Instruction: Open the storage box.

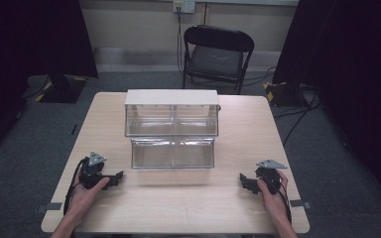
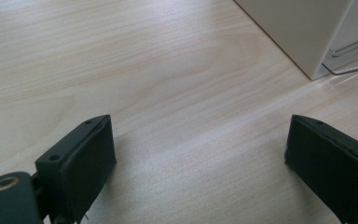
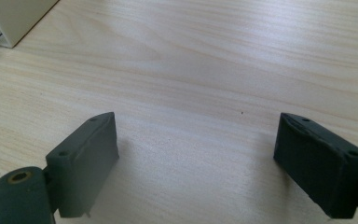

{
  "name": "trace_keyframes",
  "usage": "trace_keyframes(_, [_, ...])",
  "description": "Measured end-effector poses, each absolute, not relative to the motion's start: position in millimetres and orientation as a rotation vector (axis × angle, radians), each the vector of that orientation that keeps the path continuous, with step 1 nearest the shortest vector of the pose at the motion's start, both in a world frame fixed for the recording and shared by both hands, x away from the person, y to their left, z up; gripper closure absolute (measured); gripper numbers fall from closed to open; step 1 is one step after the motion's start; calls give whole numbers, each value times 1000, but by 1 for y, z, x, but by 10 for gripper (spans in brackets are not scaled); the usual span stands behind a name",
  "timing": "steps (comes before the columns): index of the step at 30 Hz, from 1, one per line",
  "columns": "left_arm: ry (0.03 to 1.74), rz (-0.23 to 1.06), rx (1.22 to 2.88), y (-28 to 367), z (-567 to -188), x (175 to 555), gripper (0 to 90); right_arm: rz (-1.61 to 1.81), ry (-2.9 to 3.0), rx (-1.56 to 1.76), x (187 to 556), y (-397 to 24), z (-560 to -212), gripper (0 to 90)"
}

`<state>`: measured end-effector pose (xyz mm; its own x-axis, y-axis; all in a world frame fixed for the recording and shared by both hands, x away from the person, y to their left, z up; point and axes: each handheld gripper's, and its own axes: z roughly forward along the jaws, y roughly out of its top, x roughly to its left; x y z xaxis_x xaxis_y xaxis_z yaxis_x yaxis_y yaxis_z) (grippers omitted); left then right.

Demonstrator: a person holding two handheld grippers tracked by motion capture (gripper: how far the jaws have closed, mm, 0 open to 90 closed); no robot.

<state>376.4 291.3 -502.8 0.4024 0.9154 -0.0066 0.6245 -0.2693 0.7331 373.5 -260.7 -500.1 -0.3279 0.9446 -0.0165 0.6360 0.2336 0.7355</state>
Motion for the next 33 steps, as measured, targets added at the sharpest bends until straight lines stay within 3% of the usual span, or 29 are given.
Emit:
trace_keyframes(9, [1323, 565, 1995, 292, -500, 374, 155, 884, 2049, 1446, 374, -261, -500, 129])
trace_keyframes(33, [1136, 455, 1983, 268, -480, 363, 170, 884, 2048, 1449, 373, -261, -500, 129])
